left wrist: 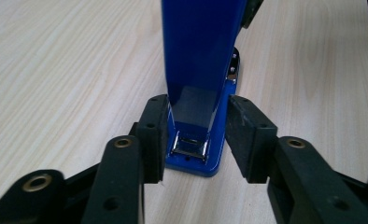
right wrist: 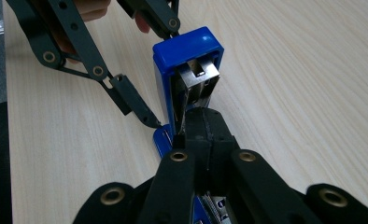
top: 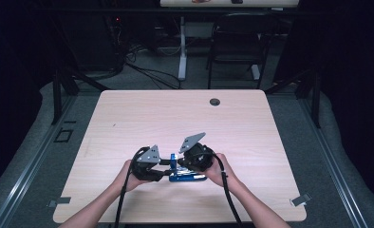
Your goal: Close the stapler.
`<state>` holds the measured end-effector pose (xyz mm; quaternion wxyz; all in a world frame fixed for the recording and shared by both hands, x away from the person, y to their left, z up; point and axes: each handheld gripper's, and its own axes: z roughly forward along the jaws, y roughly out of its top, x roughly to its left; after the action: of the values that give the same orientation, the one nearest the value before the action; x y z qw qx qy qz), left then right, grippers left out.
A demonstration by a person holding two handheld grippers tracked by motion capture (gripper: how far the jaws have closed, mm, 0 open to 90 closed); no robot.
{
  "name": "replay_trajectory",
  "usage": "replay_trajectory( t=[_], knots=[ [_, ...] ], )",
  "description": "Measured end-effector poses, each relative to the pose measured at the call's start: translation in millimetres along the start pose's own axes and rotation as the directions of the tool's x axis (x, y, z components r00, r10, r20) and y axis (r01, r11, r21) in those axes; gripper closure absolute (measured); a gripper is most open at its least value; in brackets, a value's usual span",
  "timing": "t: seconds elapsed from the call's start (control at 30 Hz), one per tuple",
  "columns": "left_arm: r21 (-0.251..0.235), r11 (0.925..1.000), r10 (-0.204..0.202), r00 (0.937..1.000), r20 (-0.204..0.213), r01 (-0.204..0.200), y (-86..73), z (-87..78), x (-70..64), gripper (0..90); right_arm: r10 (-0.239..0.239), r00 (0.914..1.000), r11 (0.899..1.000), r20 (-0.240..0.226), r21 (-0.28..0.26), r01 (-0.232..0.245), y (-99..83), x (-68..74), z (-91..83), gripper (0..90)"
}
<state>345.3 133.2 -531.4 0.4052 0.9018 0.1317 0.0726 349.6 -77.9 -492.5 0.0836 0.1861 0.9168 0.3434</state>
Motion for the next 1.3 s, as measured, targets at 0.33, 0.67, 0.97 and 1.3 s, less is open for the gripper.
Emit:
replay_trajectory(
  t=[0.33,0.67,0.97,1.3],
  knots=[
    [-0.008,0.9999,0.009,0.9999,0.006,-0.009,0.2,3.3,1.2,64.5,-0.002,1.0000,1.000,0.007,0.008,0.002,-1.4,-1.4,-6.6,89.8],
    [0.010,0.9998,0.019,0.9998,0.008,-0.019,7.2,15.7,-0.3,63.9,0.037,0.9989,0.999,0.027,0.015,-0.038,-15.3,-6.8,-14.3,89.0],
    [0.024,0.9996,0.015,0.9998,0.016,-0.015,7.6,27.2,0.2,64.0,0.064,0.9971,0.997,0.042,0.036,-0.065,-27.8,-11.7,-19.0,88.0],
    [0.032,0.9994,0.016,0.9999,0.006,-0.016,8.7,29.9,-1.5,64.1,0.097,0.9914,0.995,0.088,0.002,-0.098,-40.4,-21.8,-38.7,87.6]
  ],
)
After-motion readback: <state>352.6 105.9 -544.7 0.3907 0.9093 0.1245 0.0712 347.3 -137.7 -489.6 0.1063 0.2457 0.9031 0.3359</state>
